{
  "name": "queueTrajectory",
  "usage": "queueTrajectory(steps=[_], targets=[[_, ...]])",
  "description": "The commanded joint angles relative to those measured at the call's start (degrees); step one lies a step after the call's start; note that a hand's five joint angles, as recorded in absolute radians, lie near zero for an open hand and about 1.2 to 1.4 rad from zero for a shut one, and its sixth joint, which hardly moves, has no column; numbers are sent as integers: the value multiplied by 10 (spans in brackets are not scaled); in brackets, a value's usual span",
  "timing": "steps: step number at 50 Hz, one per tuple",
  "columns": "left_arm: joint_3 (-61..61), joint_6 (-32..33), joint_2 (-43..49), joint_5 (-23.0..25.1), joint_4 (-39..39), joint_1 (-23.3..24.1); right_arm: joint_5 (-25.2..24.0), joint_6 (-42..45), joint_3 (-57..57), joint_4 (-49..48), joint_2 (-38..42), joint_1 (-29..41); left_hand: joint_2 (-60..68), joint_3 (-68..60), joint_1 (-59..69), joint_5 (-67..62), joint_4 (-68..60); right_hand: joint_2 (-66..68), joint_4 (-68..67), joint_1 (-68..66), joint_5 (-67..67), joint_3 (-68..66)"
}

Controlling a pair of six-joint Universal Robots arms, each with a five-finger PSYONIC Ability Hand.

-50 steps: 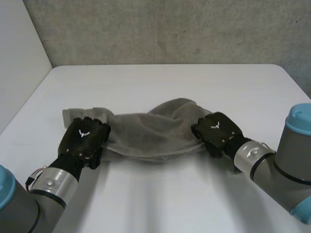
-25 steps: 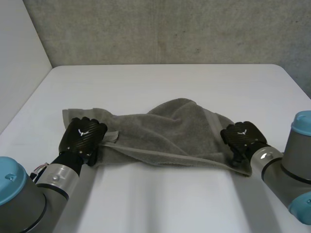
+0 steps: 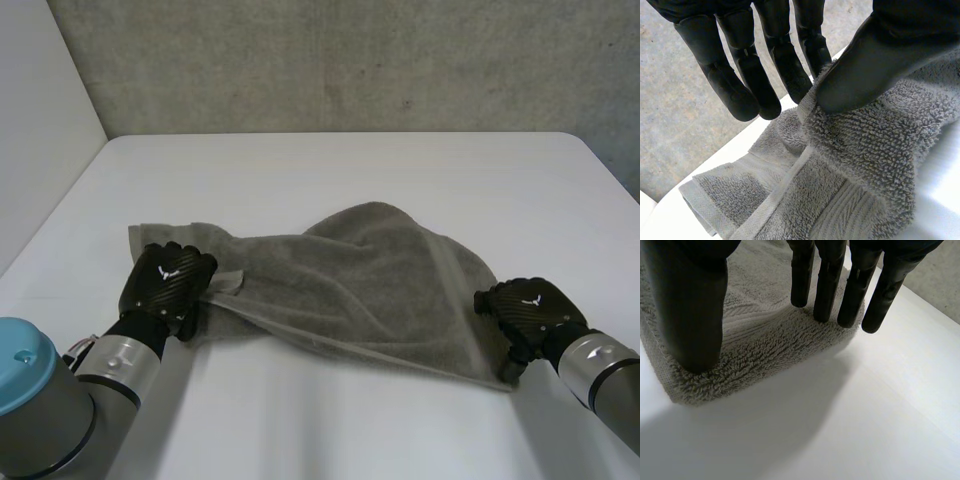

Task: Fold the towel.

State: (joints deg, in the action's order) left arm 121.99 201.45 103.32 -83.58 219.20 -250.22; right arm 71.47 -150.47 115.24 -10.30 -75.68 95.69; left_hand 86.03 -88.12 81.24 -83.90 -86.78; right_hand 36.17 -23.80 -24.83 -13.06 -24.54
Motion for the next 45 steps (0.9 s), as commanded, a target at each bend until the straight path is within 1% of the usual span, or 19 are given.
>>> queueTrajectory(steps=[1, 6, 10, 13, 15, 18, 28, 30, 36, 45], targets=[[-4, 0, 4, 0, 0, 0, -2, -1, 21, 0, -24, 2, -60, 81, -12, 139, 68, -165, 41, 52, 34, 49], [-10, 1, 7, -1, 0, 0, -9, -9, 28, 1, -46, 6, -60, 81, -12, 139, 68, -180, 56, 67, 49, 64], [-20, 0, 10, -4, 0, -2, -8, -24, 27, 2, -47, 6, -60, 81, -12, 139, 68, -177, 53, 63, 46, 60], [-33, 0, 14, -5, -6, -11, -7, -32, 28, 3, -51, 9, -60, 81, -12, 139, 68, -177, 53, 63, 46, 60], [-43, 0, 18, -5, -7, -31, -7, -32, 28, 5, -54, 10, -60, 81, -12, 139, 68, -177, 53, 63, 46, 60], [-53, 0, 27, -5, -8, -41, -11, -32, 28, 10, -62, 12, -60, 81, -12, 139, 68, -173, 50, 60, 42, 57], [-62, 0, 42, -5, -9, -46, -27, -56, 27, 9, -52, 15, -60, 81, -12, 139, 68, -162, 38, 48, 30, 45], [-61, 0, 43, -5, -9, -46, -27, -75, 22, 6, -37, 30, -60, 81, -12, 139, 68, -158, 35, 45, 27, 42], [-60, 0, 47, -5, -9, -42, -28, -101, 13, 8, -33, 49, -60, 81, -12, 139, 68, -158, 35, 45, 27, 42], [-60, 0, 49, -5, -9, -43, -36, -101, 23, 7, -39, 72, -60, 81, -12, 139, 68, -173, 50, 60, 42, 57]])
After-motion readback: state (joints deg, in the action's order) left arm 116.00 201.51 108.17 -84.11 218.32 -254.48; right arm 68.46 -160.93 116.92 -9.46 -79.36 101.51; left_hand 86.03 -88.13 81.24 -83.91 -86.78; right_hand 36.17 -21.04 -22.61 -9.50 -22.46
